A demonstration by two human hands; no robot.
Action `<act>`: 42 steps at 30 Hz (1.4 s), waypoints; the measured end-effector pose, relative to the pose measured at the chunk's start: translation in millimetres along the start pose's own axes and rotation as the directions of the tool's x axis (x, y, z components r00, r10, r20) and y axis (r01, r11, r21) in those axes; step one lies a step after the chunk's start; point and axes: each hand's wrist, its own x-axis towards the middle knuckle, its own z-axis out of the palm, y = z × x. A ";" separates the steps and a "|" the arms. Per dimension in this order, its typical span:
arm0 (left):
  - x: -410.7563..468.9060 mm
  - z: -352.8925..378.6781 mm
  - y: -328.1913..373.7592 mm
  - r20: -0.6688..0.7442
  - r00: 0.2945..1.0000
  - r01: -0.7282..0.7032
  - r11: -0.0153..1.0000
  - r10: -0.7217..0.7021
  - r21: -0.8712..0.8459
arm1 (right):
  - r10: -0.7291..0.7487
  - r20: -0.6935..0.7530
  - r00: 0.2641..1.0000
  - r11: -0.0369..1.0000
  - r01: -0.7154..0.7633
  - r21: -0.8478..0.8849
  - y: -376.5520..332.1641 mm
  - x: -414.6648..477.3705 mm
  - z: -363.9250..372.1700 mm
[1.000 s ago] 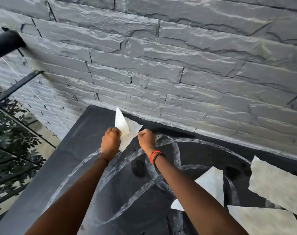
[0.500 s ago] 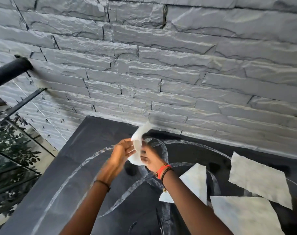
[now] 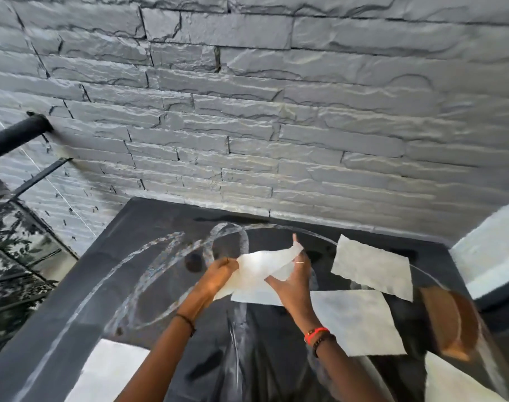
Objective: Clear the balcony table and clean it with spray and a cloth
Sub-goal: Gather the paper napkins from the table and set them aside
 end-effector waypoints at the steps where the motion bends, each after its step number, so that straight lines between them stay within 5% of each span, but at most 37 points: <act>1: -8.0 8.1 -1.3 0.014 1.000 0.001 1.000 -0.001 -0.007 | -0.006 -0.027 1.000 1.000 0.006 0.009 -0.2 -6.3 -12.9; 7: -48.9 45.6 -4.9 0.058 0.998 0.029 0.998 -0.033 0.061 | 0.011 -0.115 0.993 0.999 -0.005 0.051 -2.0 -40.8 -88.9; 11: -61.5 59.7 -5.4 0.149 0.987 0.046 0.995 -0.059 0.084 | -0.316 0.096 0.944 0.876 0.329 -0.353 8.5 -50.8 -111.4; 13: -71.4 66.0 -4.2 0.204 0.976 0.055 0.992 -0.077 0.111 | -0.373 0.196 0.907 0.837 0.420 -0.350 7.4 -54.3 -119.5; 17: -82.7 66.3 -6.2 0.357 0.921 0.118 0.985 -0.157 0.129 | -0.073 0.363 0.929 0.975 0.142 -0.170 -20.2 -60.9 -143.2; 21: -83.7 54.7 -15.8 0.492 0.849 0.213 0.977 -0.191 0.013 | 0.018 0.348 0.937 0.999 -0.030 0.027 -36.6 -61.3 -156.0; 26: -92.7 57.7 -34.0 0.592 0.793 0.386 0.870 -0.143 -0.307 | 0.239 0.261 0.935 0.906 -0.311 0.285 -35.3 -61.0 -151.6; 30: -112.2 66.9 -66.0 0.661 0.747 0.425 0.811 -0.064 -0.402 | 0.468 0.140 0.873 0.761 -0.478 0.439 -17.4 -61.2 -149.1; 36: -110.2 78.6 -92.4 0.520 0.848 0.357 0.835 -0.102 -0.419 | 0.638 0.084 0.765 0.689 -0.616 0.382 32.5 -74.9 -145.0; 40: -100.1 69.5 -98.9 0.425 0.898 0.358 0.743 -0.109 -0.565 | 0.637 0.033 0.770 0.733 -0.618 0.284 39.8 -92.2 -135.9; 42: -95.5 63.6 -102.0 0.379 0.914 0.342 0.774 -0.144 -0.532 | 0.629 0.009 0.777 0.758 -0.616 0.216 43.2 -102.2 -129.0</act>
